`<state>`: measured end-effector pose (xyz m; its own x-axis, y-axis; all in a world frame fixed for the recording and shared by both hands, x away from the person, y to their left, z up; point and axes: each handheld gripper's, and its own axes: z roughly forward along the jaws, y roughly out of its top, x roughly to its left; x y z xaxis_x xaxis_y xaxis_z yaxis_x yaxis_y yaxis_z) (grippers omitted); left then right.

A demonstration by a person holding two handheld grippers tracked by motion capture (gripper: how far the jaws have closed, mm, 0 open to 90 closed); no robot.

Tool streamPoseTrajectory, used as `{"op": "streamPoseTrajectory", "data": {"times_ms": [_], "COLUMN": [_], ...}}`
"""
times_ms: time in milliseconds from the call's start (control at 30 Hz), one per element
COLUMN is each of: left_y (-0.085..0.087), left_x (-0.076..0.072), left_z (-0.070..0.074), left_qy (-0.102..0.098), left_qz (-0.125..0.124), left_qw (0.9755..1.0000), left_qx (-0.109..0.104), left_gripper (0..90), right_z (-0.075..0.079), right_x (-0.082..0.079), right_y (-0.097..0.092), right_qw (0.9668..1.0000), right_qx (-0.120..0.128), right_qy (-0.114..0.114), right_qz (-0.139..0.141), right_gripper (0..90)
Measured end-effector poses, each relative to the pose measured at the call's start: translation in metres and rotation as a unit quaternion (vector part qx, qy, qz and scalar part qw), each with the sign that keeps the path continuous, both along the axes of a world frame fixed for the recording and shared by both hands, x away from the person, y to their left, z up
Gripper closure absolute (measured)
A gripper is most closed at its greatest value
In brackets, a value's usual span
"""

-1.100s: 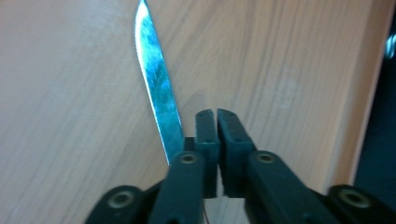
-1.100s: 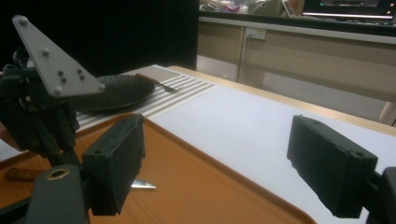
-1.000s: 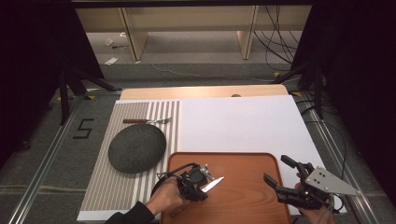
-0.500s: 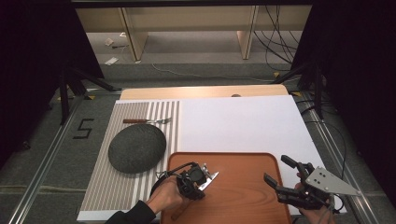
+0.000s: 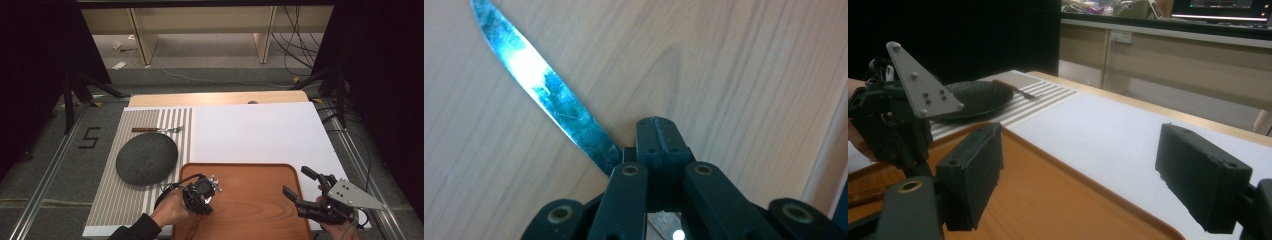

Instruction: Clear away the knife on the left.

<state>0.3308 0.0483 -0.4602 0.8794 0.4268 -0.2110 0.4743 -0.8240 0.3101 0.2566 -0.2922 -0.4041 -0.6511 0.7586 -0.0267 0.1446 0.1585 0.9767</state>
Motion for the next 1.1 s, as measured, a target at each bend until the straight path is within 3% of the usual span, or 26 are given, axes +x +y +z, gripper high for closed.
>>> {"op": "streamPoseTrajectory", "data": {"times_ms": [200,400,1100], "left_y": [0.011,0.031,0.057], "left_x": [-0.001,-0.002,0.001], "left_z": [0.0,-0.001,-0.001], "left_qy": [0.003,0.007,0.02], "left_qz": [0.004,0.024,0.045], "left_qw": [1.0,0.9997,0.9988], "left_qx": [0.002,0.0,0.0], "left_gripper": [89.8,89.8,89.8], "right_z": [0.0,0.0,0.0], "right_x": [0.0,0.0,0.0], "right_y": [0.0,0.0,0.0], "right_qw": [1.0,1.0,1.0], "right_qx": [0.001,0.0,0.0], "right_qy": [0.0,0.0,0.001], "right_qz": [0.0,0.0,-0.001], "right_gripper": [20.2,20.2,20.2]}}
